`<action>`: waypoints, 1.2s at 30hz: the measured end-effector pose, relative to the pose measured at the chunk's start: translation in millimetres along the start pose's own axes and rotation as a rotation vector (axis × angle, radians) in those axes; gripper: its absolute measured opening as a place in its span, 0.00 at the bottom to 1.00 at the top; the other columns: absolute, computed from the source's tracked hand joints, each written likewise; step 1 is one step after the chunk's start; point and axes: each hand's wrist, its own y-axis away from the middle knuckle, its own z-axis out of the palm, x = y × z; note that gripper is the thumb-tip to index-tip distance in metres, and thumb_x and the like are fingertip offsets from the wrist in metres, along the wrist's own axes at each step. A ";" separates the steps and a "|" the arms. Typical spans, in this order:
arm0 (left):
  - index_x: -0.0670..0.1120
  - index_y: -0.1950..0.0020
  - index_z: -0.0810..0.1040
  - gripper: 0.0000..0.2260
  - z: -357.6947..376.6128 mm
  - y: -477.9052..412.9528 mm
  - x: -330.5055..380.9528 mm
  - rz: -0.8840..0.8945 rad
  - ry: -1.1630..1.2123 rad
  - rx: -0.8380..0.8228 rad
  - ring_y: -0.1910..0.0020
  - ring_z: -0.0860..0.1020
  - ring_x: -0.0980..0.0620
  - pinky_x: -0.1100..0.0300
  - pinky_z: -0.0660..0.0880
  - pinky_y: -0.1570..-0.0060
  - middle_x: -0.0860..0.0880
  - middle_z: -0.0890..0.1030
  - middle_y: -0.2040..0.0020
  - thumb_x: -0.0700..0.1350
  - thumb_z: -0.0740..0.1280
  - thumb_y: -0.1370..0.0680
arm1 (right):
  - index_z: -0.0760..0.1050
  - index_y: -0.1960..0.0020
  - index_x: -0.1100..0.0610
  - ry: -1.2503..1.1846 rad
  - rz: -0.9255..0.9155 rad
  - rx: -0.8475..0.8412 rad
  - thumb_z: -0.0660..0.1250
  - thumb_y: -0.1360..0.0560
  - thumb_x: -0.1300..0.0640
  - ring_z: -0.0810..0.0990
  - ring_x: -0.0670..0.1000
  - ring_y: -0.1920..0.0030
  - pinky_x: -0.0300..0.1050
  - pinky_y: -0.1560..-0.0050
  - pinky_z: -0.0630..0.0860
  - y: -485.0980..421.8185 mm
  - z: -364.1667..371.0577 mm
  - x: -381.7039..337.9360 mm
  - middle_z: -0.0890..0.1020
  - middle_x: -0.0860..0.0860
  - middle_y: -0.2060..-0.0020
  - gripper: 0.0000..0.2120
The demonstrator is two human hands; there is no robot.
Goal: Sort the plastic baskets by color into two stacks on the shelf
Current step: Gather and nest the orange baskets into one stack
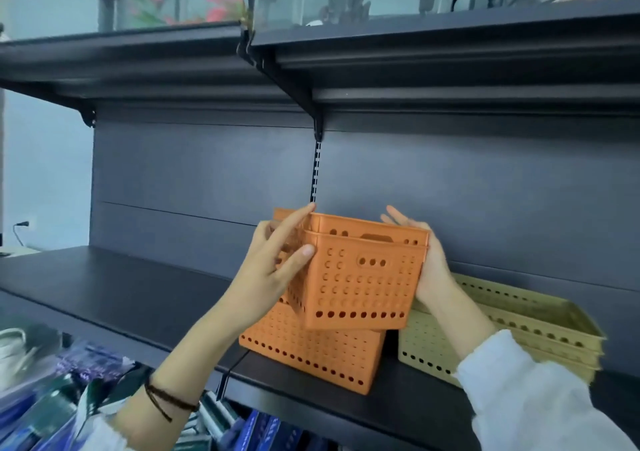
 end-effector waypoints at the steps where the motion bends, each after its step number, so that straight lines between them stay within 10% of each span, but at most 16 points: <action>1: 0.77 0.35 0.61 0.18 2.9 -4.5 -4.9 0.022 -0.039 0.036 0.41 0.66 0.57 0.61 0.64 0.38 0.56 0.64 0.44 0.65 0.58 0.25 | 0.77 0.36 0.56 0.038 -0.004 0.017 0.58 0.23 0.52 0.75 0.53 0.35 0.52 0.33 0.68 -3.3 -2.4 0.8 0.75 0.53 0.32 0.20; 7: 0.72 0.37 0.63 0.19 23.4 -30.6 -11.9 0.180 -0.137 0.113 0.32 0.60 0.58 0.41 0.55 0.31 0.57 0.64 0.36 0.68 0.56 0.27 | 0.82 0.47 0.48 0.380 -0.342 0.348 0.56 0.25 0.48 0.77 0.44 0.42 0.45 0.35 0.68 0.7 -22.0 -19.5 0.79 0.46 0.37 0.16; 12: 0.65 0.35 0.68 0.20 68.4 -40.7 -8.9 0.236 -0.248 0.180 0.37 0.63 0.54 0.49 0.55 0.34 0.57 0.67 0.42 0.66 0.57 0.26 | 0.80 0.44 0.44 0.712 -0.578 -0.001 0.55 0.31 0.33 0.68 0.31 0.35 0.27 0.39 0.64 32.7 -5.7 -11.1 0.75 0.36 0.36 0.25; 16: 0.62 0.32 0.70 0.17 75.4 -46.5 -14.5 0.288 -0.226 0.176 0.35 0.64 0.56 0.50 0.56 0.34 0.59 0.71 0.38 0.58 0.53 0.19 | 0.72 0.47 0.39 0.917 -0.599 -0.054 0.60 0.30 0.32 0.61 0.41 0.27 0.54 0.28 0.62 26.4 -6.6 14.8 0.70 0.32 0.36 0.17; 19: 0.58 0.30 0.69 0.17 52.8 -53.1 -39.3 0.269 -0.266 0.404 0.32 0.64 0.55 0.52 0.54 0.31 0.54 0.68 0.31 0.52 0.58 0.19 | 0.70 0.50 0.38 0.915 -0.573 0.002 0.64 0.33 0.36 0.58 0.38 0.27 0.55 0.27 0.60 19.3 -6.8 17.0 0.67 0.32 0.34 0.14; 22: 0.54 0.26 0.63 0.25 23.2 -65.2 -80.6 -0.089 -0.276 0.603 0.27 0.58 0.45 0.46 0.54 0.31 0.46 0.61 0.25 0.53 0.63 0.22 | 0.69 0.48 0.34 0.928 -0.570 0.069 0.66 0.33 0.36 0.61 0.41 0.29 0.58 0.31 0.67 13.8 -6.4 27.1 0.63 0.37 0.33 0.15; 27: 0.53 0.24 0.60 0.31 2.6 -66.7 -135.2 -0.528 0.043 0.282 0.30 0.67 0.47 0.52 0.64 0.36 0.49 0.71 0.31 0.61 0.63 0.24 | 0.61 0.38 0.24 0.928 -0.503 0.110 0.58 0.22 0.41 0.59 0.40 0.27 0.49 0.27 0.60 14.0 16.0 56.1 0.61 0.40 0.27 0.17; 36: 0.49 0.46 0.80 0.11 -20.7 -62.1 -146.8 -0.232 0.013 0.353 0.40 0.75 0.56 0.66 0.70 0.46 0.57 0.79 0.46 0.52 0.69 0.25 | 0.71 0.40 0.39 0.722 -0.583 0.253 0.55 0.22 0.43 0.73 0.44 0.37 0.54 0.35 0.70 7.0 33.7 73.1 0.75 0.41 0.39 0.13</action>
